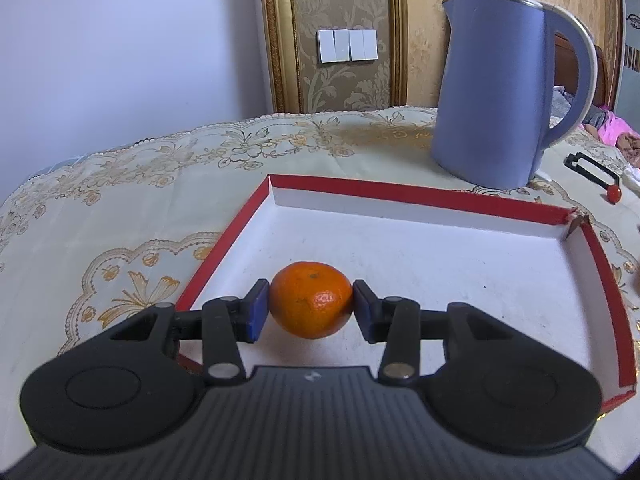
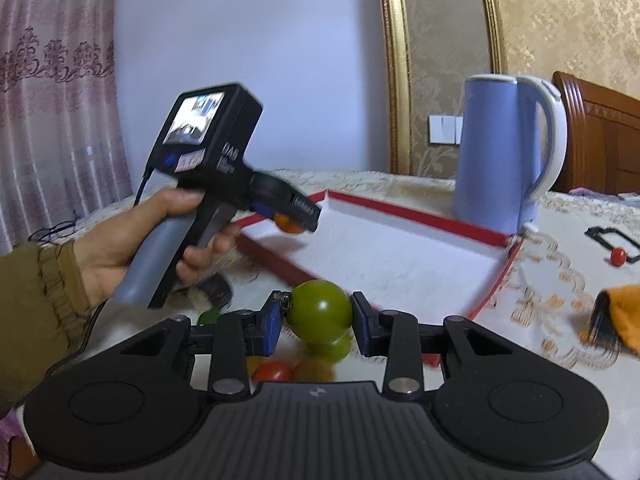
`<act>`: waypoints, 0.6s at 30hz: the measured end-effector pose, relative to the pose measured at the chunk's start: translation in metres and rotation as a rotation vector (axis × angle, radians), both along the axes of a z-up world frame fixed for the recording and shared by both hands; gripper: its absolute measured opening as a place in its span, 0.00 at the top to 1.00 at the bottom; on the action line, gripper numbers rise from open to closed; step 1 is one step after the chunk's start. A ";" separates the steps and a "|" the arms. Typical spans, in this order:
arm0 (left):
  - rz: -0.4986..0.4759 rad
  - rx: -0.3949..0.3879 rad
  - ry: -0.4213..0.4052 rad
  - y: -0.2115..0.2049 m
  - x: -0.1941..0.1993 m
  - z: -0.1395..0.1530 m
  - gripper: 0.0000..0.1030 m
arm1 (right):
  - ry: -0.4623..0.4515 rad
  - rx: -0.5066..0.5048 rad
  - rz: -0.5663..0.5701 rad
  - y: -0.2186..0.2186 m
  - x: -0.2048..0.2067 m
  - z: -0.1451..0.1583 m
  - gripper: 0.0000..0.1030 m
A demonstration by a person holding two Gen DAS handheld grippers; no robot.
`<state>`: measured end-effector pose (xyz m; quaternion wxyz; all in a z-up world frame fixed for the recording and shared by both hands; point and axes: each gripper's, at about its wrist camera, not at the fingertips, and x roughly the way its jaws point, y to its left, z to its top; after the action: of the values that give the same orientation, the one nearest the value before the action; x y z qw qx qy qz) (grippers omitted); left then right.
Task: Organize fruits
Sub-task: 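Carry the orange into the red tray and open the left tool while the right tool grasps a green tomato, then carry the green tomato into the red tray and open the right tool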
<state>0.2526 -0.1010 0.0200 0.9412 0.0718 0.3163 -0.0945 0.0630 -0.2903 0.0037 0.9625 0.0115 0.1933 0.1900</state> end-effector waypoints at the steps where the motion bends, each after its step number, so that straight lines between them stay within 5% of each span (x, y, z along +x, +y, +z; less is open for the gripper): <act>1: 0.000 0.003 -0.008 0.000 0.000 0.001 0.52 | -0.006 -0.003 -0.006 -0.001 0.003 0.002 0.66; 4: 0.011 0.020 -0.057 0.000 -0.004 0.006 0.25 | -0.019 -0.005 -0.018 -0.002 0.011 0.008 0.66; 9: 0.051 0.131 -0.189 0.001 -0.008 0.015 0.09 | -0.019 -0.009 -0.040 -0.005 0.023 0.008 0.66; 18: 0.167 0.269 -0.214 0.013 0.035 0.001 0.03 | 0.041 -0.011 -0.115 -0.012 0.085 0.010 0.66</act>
<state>0.2881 -0.0883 0.0212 0.9559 0.1801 0.2292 0.0354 0.1481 -0.3018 0.0136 0.9677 0.0211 0.2131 0.1332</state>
